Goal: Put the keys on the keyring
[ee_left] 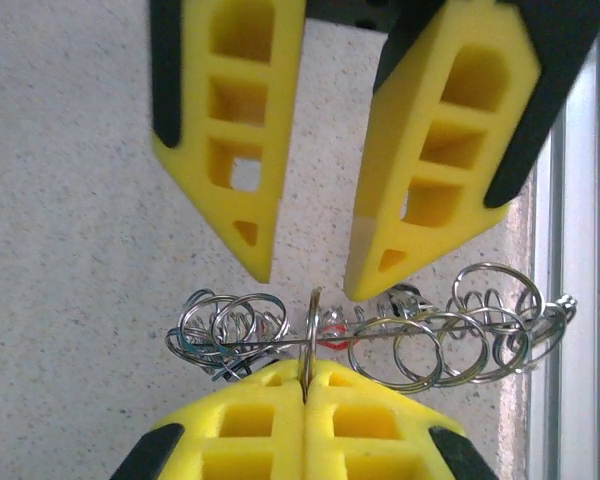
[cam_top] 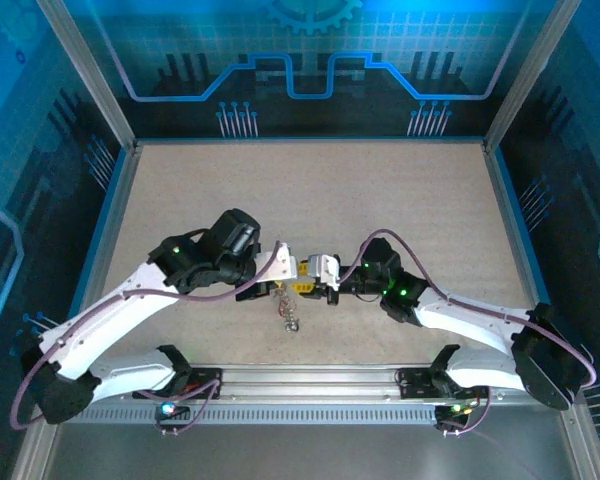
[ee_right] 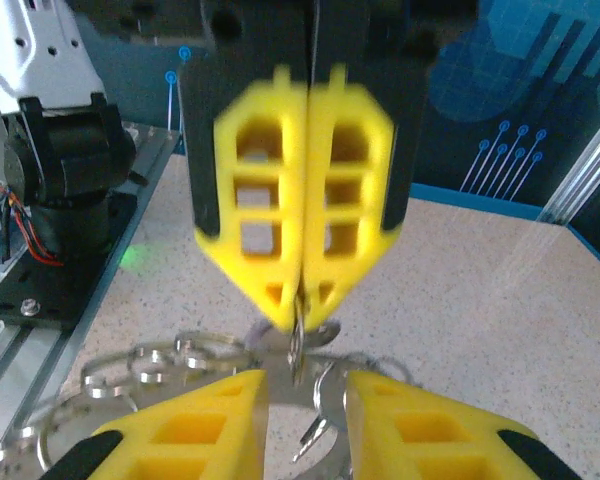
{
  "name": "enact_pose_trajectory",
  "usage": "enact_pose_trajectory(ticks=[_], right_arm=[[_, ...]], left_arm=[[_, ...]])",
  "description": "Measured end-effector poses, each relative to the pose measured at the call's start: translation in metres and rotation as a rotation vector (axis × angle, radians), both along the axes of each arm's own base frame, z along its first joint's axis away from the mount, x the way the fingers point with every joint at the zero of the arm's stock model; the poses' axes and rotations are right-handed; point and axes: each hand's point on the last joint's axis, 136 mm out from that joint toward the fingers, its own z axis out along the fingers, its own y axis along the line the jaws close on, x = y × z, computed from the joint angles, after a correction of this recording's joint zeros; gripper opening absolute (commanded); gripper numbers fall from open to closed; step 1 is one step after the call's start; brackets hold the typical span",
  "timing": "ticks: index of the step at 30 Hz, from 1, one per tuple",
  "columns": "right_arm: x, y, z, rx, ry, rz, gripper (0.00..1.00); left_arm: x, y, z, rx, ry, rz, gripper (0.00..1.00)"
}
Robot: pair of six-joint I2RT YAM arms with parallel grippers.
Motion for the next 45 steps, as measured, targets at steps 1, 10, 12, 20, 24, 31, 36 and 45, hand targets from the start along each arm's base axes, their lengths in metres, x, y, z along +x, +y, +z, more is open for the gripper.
enact_pose_trajectory(ticks=[1,10,12,20,24,31,36,45], right_arm=[[0.000,0.001,0.002,0.011,0.004,0.003,0.27],[-0.001,0.009,-0.006,0.028,0.066,0.034,0.24],[0.000,0.010,-0.007,0.032,0.072,0.032,0.22],[-0.001,0.011,-0.008,0.036,0.091,0.038,0.08],[-0.001,0.012,-0.008,0.038,0.098,0.039,0.00],[0.003,0.010,-0.007,0.064,0.103,0.008,0.00],[0.004,0.003,-0.007,0.112,0.111,-0.032,0.00],[0.003,0.000,0.016,0.180,0.062,-0.036,0.00]], left_arm=[[-0.001,0.001,-0.003,0.012,0.013,0.000,0.00],[-0.003,0.002,-0.003,0.024,0.033,0.006,0.00],[-0.002,0.001,-0.001,0.018,0.028,0.008,0.00],[-0.001,-0.001,0.001,0.007,0.025,0.004,0.00],[0.001,-0.002,0.003,-0.002,0.015,0.004,0.00],[0.003,-0.001,0.005,-0.046,-0.034,0.023,0.24],[-0.009,0.017,0.030,-0.179,-0.178,0.067,0.40],[-0.001,0.017,0.038,-0.292,-0.249,0.127,0.49]])
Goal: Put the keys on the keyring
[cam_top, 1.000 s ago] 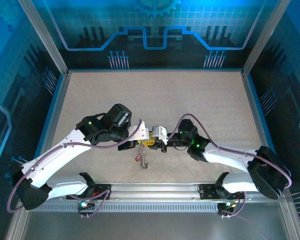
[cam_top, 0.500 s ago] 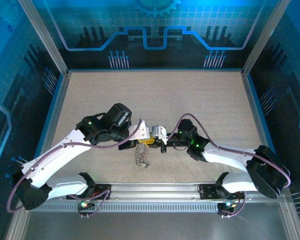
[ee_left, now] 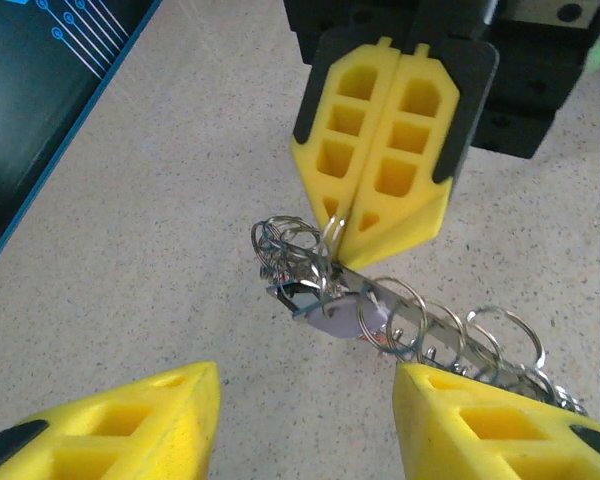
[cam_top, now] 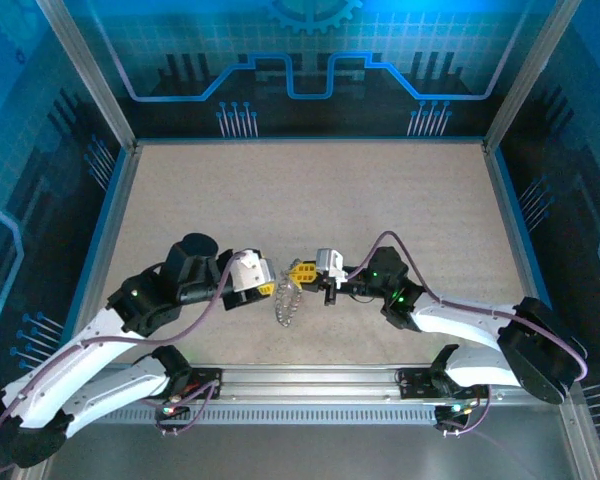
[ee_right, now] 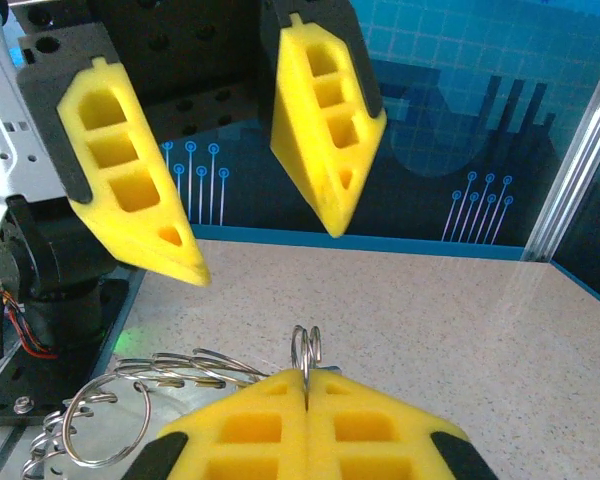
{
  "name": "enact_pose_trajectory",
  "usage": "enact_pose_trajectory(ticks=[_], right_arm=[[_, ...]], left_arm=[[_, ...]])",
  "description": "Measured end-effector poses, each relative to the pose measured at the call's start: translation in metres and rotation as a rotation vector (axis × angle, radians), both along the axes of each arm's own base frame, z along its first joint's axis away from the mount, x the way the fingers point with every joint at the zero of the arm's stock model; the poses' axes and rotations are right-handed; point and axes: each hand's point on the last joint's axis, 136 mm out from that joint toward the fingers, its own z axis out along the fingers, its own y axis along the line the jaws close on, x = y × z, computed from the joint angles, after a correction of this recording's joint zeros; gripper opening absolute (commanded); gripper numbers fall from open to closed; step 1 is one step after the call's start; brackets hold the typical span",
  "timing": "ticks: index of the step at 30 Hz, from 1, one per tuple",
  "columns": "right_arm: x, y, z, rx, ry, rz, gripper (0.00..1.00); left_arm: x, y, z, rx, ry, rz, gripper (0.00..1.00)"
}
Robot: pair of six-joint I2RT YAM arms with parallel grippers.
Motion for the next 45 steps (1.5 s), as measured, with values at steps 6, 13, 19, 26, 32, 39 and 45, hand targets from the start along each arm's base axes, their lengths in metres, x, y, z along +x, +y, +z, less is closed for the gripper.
enact_pose_trajectory(ticks=[6,13,19,26,32,39,45], right_arm=[[-0.001,0.000,0.002,0.008,-0.007,0.006,0.00],[-0.001,0.002,0.003,0.017,-0.014,0.014,0.00],[0.001,0.006,0.007,0.021,-0.019,0.020,0.00],[0.000,0.007,0.012,0.028,-0.027,0.033,0.00],[-0.004,0.011,0.008,-0.002,-0.042,0.046,0.00],[-0.014,0.016,0.005,-0.021,-0.067,0.085,0.00],[-0.020,0.016,0.010,-0.017,-0.094,0.105,0.00]], left_arm=[[0.014,-0.014,0.004,-0.050,0.004,0.014,0.38],[0.014,-0.021,0.006,-0.073,0.010,-0.007,0.37],[0.010,-0.023,0.006,-0.081,0.020,-0.027,0.39],[0.009,-0.022,0.001,-0.077,0.033,-0.035,0.17],[0.005,-0.018,-0.008,-0.068,0.083,-0.034,0.06],[-0.002,-0.015,-0.011,-0.055,0.096,-0.052,0.30],[-0.008,-0.015,-0.005,-0.078,0.088,-0.080,0.14]])
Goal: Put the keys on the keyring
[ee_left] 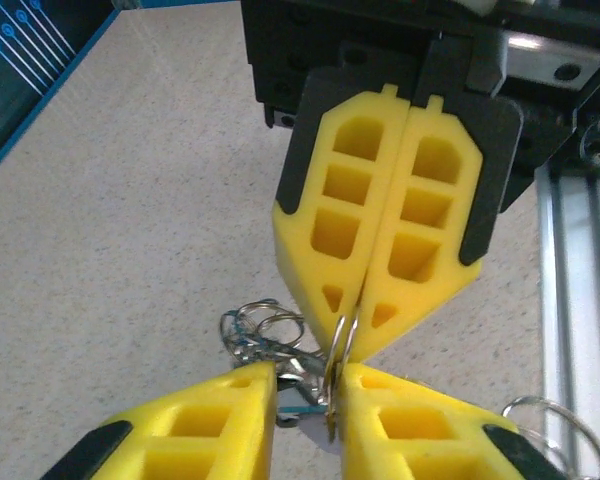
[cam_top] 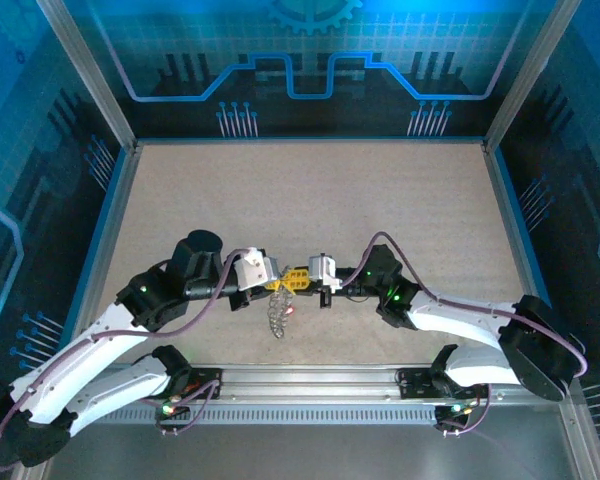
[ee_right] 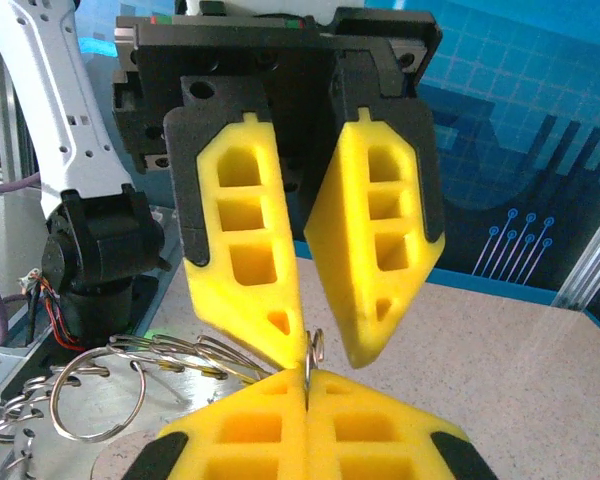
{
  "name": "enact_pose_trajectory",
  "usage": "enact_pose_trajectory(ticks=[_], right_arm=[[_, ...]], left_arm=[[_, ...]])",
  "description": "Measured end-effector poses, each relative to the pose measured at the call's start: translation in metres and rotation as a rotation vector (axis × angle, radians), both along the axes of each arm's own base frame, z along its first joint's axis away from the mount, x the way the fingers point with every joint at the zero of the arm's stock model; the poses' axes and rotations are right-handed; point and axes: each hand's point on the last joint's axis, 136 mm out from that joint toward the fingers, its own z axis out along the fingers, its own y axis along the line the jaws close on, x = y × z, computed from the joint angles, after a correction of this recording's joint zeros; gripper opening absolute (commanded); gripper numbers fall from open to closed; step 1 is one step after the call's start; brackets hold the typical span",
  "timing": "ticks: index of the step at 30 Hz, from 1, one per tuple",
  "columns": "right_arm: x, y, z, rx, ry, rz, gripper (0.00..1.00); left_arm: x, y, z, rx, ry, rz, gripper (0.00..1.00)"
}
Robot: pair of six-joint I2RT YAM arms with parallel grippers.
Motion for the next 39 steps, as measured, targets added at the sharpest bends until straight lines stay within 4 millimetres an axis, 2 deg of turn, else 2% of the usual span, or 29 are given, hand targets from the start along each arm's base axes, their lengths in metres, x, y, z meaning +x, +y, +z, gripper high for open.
enact_pose_trajectory(ticks=[4,7,8,12,17,21,24,31,39], right_arm=[[0.000,0.000,0.000,-0.006,-0.008,0.001,0.00],[0.001,0.000,-0.003,-0.019,-0.007,-0.003,0.00],[0.001,0.000,-0.004,-0.023,-0.006,-0.004,0.00],[0.002,0.001,-0.007,-0.054,-0.008,-0.008,0.19],[0.007,-0.001,-0.001,-0.072,-0.034,-0.040,0.23],[0.009,-0.003,-0.004,-0.101,-0.035,-0.062,0.25],[0.009,-0.003,-0.010,-0.129,-0.018,-0.066,0.26],[0.010,0.000,-0.017,-0.141,0.018,-0.058,0.27],[0.010,0.009,-0.029,-0.139,0.096,-0.026,0.22]], left_arm=[[-0.003,-0.002,-0.001,-0.004,0.011,-0.017,0.11],[-0.003,-0.002,-0.004,0.010,0.008,-0.030,0.00],[-0.004,-0.002,-0.005,0.015,0.008,-0.034,0.00],[-0.004,-0.001,-0.008,0.024,0.019,-0.034,0.00],[-0.004,0.004,-0.011,0.082,0.023,-0.029,0.00],[0.001,0.010,-0.008,0.172,0.041,-0.020,0.00],[0.006,0.008,-0.004,0.230,0.065,-0.029,0.00],[0.004,0.011,-0.019,0.344,0.134,-0.064,0.00],[0.001,0.010,-0.015,0.346,0.142,-0.079,0.00]])
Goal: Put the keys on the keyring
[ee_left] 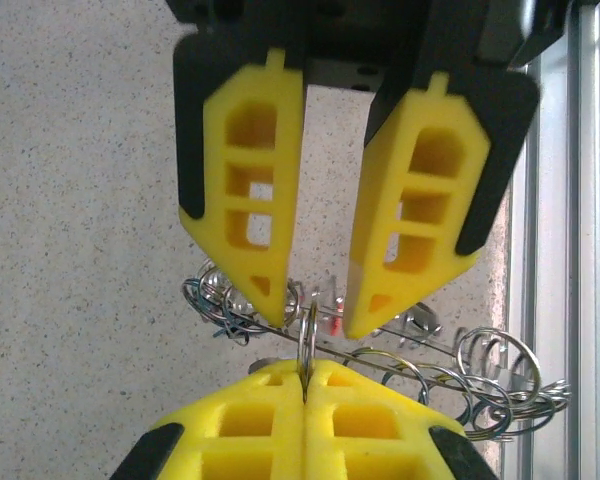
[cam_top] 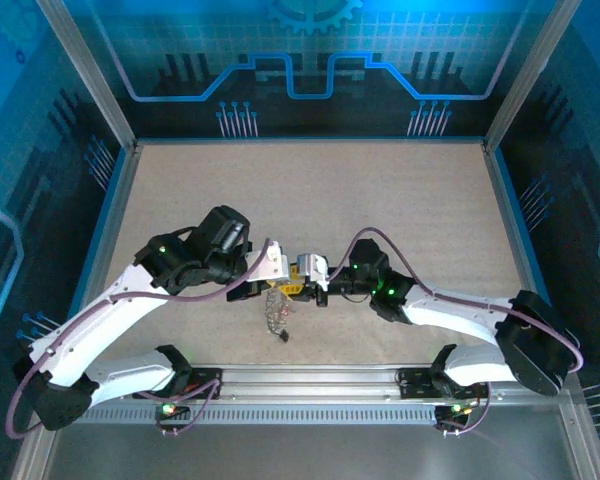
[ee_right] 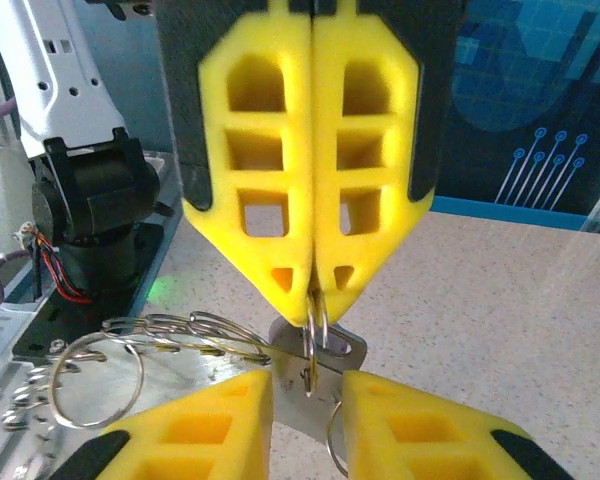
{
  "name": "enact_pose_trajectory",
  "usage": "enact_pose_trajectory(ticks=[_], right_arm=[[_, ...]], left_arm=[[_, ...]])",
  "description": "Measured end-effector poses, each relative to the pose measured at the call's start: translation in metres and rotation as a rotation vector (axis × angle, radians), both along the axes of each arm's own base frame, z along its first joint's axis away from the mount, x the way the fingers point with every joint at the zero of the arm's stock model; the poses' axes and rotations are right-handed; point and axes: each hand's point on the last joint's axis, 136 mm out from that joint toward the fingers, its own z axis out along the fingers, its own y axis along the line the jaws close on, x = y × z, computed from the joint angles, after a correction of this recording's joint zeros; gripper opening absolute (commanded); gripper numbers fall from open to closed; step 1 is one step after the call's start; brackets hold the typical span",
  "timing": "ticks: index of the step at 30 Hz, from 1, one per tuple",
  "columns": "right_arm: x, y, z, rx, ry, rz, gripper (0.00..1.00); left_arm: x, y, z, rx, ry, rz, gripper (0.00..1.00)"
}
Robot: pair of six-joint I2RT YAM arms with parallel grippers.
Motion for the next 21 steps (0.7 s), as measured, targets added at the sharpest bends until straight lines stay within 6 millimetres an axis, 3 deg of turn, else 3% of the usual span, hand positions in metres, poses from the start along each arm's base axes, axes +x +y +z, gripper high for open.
enact_pose_trajectory(ticks=[7,8,10,16,19,21], right_arm=[[-0.002,0.003,0.001,0.021,0.028,0.022,0.03],[-0.003,0.003,0.002,0.022,0.030,0.023,0.00],[-0.003,0.004,0.002,0.028,0.037,0.027,0.00],[-0.003,0.004,0.014,0.087,0.019,0.026,0.00],[-0.004,0.002,0.016,0.118,0.014,0.022,0.00],[-0.005,0.001,0.017,0.132,0.013,0.020,0.00]], left_arm=[[-0.002,-0.001,0.000,-0.012,0.010,-0.003,0.01],[-0.002,-0.001,0.000,-0.016,0.006,-0.002,0.06],[-0.003,-0.001,0.000,-0.033,-0.007,-0.001,0.17],[-0.004,0.001,0.009,-0.116,-0.054,0.022,0.18],[-0.005,0.003,0.012,-0.147,-0.067,0.040,0.26],[-0.006,0.005,0.011,-0.166,-0.078,0.048,0.24]])
